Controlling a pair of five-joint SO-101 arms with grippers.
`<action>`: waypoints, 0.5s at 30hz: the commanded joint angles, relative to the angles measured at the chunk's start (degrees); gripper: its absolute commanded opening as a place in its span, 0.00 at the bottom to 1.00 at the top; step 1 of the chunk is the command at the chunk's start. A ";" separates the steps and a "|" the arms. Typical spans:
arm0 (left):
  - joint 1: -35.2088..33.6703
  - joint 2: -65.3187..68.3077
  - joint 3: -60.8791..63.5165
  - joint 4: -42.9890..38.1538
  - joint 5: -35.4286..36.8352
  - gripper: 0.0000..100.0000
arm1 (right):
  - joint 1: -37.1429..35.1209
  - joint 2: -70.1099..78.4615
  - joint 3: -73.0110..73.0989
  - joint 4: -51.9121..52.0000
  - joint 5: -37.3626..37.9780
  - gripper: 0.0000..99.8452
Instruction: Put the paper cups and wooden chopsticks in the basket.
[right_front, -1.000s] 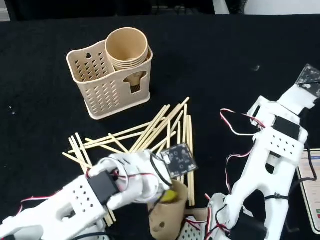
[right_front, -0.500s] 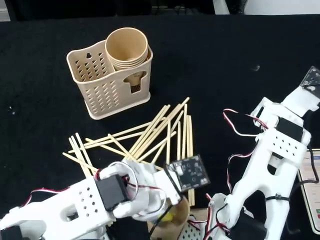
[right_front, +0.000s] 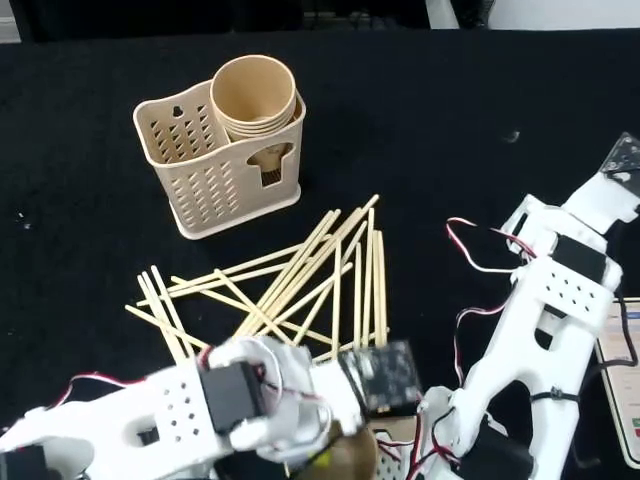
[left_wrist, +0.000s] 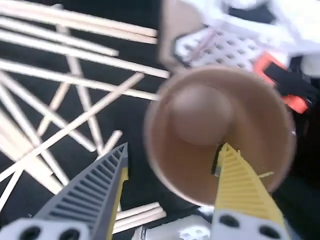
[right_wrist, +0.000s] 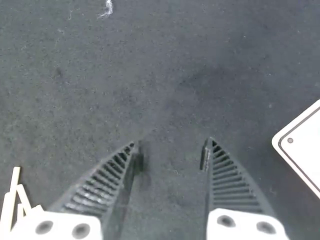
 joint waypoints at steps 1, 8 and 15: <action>-8.22 0.09 -1.45 -2.64 -3.08 0.28 | 0.97 -1.98 -2.95 0.26 -0.44 0.19; -10.33 0.09 5.05 -6.15 -3.52 0.28 | 0.97 -1.98 -3.03 0.18 -0.44 0.19; -4.53 -0.44 5.23 -5.80 -3.60 0.21 | 0.97 -1.98 -3.03 0.18 -0.44 0.19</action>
